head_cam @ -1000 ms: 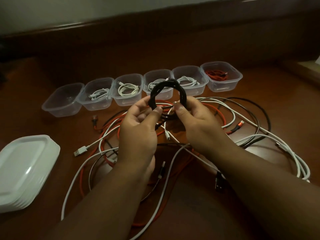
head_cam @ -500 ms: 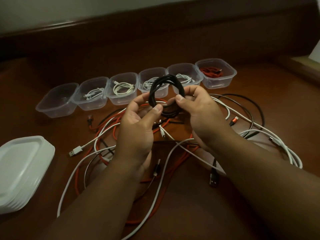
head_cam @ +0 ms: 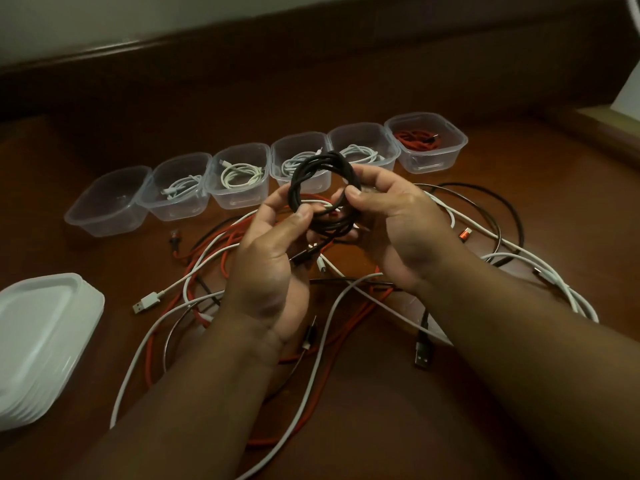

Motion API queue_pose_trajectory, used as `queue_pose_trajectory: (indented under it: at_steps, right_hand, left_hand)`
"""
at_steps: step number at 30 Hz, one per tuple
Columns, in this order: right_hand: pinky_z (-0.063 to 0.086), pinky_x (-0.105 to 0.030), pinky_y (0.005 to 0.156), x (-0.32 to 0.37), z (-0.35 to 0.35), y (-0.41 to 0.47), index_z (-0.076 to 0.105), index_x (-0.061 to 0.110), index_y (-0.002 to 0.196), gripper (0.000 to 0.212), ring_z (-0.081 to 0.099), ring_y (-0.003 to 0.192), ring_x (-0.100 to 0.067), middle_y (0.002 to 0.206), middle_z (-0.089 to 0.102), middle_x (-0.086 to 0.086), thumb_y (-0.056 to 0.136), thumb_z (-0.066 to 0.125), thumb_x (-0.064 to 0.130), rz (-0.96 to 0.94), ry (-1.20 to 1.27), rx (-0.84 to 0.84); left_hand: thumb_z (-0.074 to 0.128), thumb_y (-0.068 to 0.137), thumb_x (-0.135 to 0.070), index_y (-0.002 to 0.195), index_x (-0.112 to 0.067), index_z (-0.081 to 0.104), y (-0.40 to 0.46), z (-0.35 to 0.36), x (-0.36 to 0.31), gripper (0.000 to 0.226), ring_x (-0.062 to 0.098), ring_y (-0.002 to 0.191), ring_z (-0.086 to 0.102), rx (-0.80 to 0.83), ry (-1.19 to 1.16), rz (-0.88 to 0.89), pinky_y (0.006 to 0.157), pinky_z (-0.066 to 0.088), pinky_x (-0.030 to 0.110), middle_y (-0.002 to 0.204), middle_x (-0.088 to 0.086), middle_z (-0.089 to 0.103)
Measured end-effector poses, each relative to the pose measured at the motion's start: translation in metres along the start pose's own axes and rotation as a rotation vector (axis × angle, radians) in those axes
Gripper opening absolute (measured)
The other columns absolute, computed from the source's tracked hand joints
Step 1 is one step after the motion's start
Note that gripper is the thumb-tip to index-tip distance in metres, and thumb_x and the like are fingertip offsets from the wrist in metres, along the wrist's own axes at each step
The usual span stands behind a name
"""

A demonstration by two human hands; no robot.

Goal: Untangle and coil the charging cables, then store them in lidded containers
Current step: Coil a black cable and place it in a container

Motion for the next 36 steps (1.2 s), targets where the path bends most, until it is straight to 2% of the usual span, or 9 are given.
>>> queue_pose_trajectory:
  at_steps: [6, 10, 14, 20, 23, 25, 27, 31, 36]
  right_hand:
    - [0.047, -0.038, 0.079, 0.0, 0.004, -0.003, 0.057, 0.018, 0.126, 0.034, 0.066, 0.088, -0.019, 0.088, 0.071, 0.0, 0.095, 0.053, 0.004, 0.012, 0.026, 0.035]
    - [0.051, -0.034, 0.076, -0.001, 0.008, -0.006, 0.056, 0.019, 0.126, 0.035, 0.067, 0.086, -0.015, 0.09, 0.071, 0.0, 0.095, 0.053, 0.002, 0.027, -0.002, 0.062]
    - [0.056, -0.031, 0.074, -0.003, 0.012, -0.007, 0.058, 0.016, 0.122, 0.031, 0.07, 0.088, -0.016, 0.093, 0.074, -0.001, 0.095, 0.054, 0.001, 0.045, -0.01, 0.091]
    - [0.058, -0.03, 0.072, -0.003, 0.009, -0.006, 0.06, 0.015, 0.118, 0.028, 0.072, 0.091, -0.018, 0.101, 0.074, -0.006, 0.094, 0.056, -0.001, 0.039, -0.042, 0.071]
    - [0.059, -0.033, 0.077, 0.002, 0.005, -0.006, 0.06, 0.019, 0.115, 0.031, 0.072, 0.088, -0.016, 0.095, 0.073, -0.002, 0.094, 0.056, -0.004, -0.009, -0.056, 0.041]
    - [0.059, -0.041, 0.086, 0.005, 0.004, -0.006, 0.06, 0.022, 0.113, 0.034, 0.072, 0.094, -0.019, 0.101, 0.073, -0.005, 0.093, 0.057, -0.005, -0.058, -0.113, 0.024]
    - [0.058, -0.045, 0.089, 0.01, 0.006, -0.009, 0.06, 0.025, 0.11, 0.035, 0.071, 0.099, -0.021, 0.105, 0.073, -0.008, 0.092, 0.058, -0.005, -0.125, -0.201, 0.019]
    - [0.059, -0.039, 0.088, 0.026, 0.012, -0.017, 0.057, 0.022, 0.11, 0.034, 0.071, 0.1, -0.02, 0.105, 0.072, -0.01, 0.091, 0.058, -0.006, -0.281, -0.309, 0.009]
    - [0.059, -0.039, 0.087, 0.031, 0.008, -0.019, 0.049, 0.022, 0.11, 0.034, 0.072, 0.096, -0.021, 0.099, 0.073, -0.01, 0.091, 0.059, -0.005, -0.308, -0.241, -0.03]
  left_hand:
    - [0.055, 0.079, -0.013, 0.138, -0.015, 0.049, -0.001, 0.007, -0.006, 0.06, 0.016, 0.081, 0.07, 0.092, -0.025, 0.0, 0.068, 0.057, 0.029, 0.083, 0.002, 0.069]
    - [0.059, 0.085, -0.011, 0.14, -0.015, 0.047, 0.0, 0.007, -0.005, 0.056, 0.026, 0.104, 0.064, 0.113, 0.062, 0.009, 0.082, 0.059, 0.034, 0.11, 0.017, 0.062]
    - [0.061, 0.085, -0.015, 0.139, -0.014, 0.046, 0.004, 0.008, -0.01, 0.056, 0.03, 0.112, 0.066, 0.118, 0.255, 0.077, 0.093, 0.054, 0.041, 0.117, 0.018, 0.067]
    - [0.067, 0.08, -0.009, 0.141, -0.02, 0.045, 0.012, 0.007, -0.01, 0.066, 0.033, 0.101, 0.066, 0.231, 0.382, 0.058, 0.094, 0.051, 0.038, 0.104, 0.027, 0.057]
    - [0.066, 0.079, -0.002, 0.14, -0.027, 0.047, 0.016, -0.002, -0.011, 0.068, 0.014, 0.083, 0.06, 0.181, 0.409, 0.055, 0.084, 0.052, 0.026, 0.079, -0.001, 0.053]
    - [0.062, 0.084, 0.006, 0.14, -0.027, 0.048, 0.019, -0.009, -0.01, 0.066, 0.004, 0.076, 0.059, 0.109, 0.417, 0.051, 0.074, 0.051, 0.02, 0.074, -0.008, 0.056]
    - [0.055, 0.09, 0.008, 0.138, -0.028, 0.049, 0.018, -0.011, -0.011, 0.06, 0.004, 0.078, 0.059, 0.041, 0.461, 0.054, 0.072, 0.048, 0.018, 0.074, -0.008, 0.057]
    - [0.055, 0.096, -0.01, 0.126, -0.036, 0.053, 0.015, -0.016, -0.003, 0.04, 0.012, 0.098, 0.063, -0.056, 0.526, -0.007, 0.077, 0.042, 0.029, 0.093, -0.011, 0.068]
    - [0.069, 0.086, -0.002, 0.115, -0.03, 0.054, 0.012, -0.03, -0.01, 0.043, 0.013, 0.088, 0.07, -0.215, 0.305, 0.058, 0.071, 0.05, 0.024, 0.104, 0.006, 0.071]
Point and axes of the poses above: each hand's wrist, its own y-axis towards the middle knuckle, its own z-axis out of the palm, x = y × z, the point moved 10 cm from there along y, towards the middle knuckle
